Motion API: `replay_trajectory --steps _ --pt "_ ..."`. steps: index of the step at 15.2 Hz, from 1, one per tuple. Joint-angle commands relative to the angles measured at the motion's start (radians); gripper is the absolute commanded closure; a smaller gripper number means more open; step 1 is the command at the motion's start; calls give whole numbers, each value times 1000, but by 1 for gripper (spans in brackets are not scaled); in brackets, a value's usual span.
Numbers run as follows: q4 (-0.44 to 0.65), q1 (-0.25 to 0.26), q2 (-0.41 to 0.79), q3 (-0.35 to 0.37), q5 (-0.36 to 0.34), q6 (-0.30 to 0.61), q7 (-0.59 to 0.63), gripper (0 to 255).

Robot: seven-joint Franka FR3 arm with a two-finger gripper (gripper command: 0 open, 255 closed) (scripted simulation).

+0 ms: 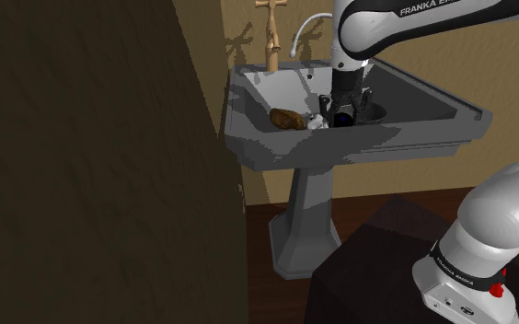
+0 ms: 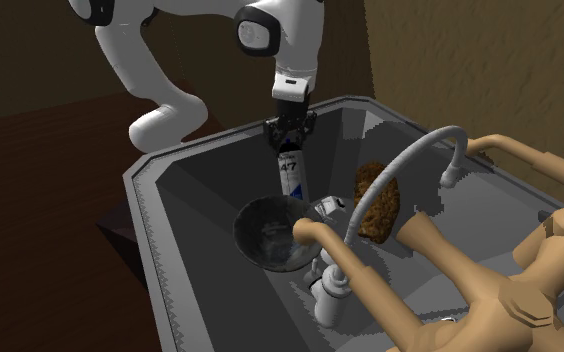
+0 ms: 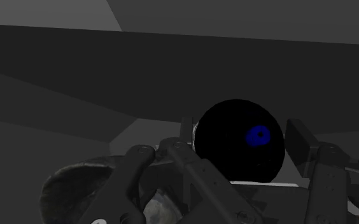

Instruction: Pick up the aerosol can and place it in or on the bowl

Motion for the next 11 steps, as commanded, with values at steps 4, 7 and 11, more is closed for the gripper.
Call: replay_trajectory --steps 4,7,11 --pt "0 0 0 0 0 0 0 255" --pt "0 0 0 0 0 0 0 255" --pt "24 0 -2 -2 0 -27 -2 255"
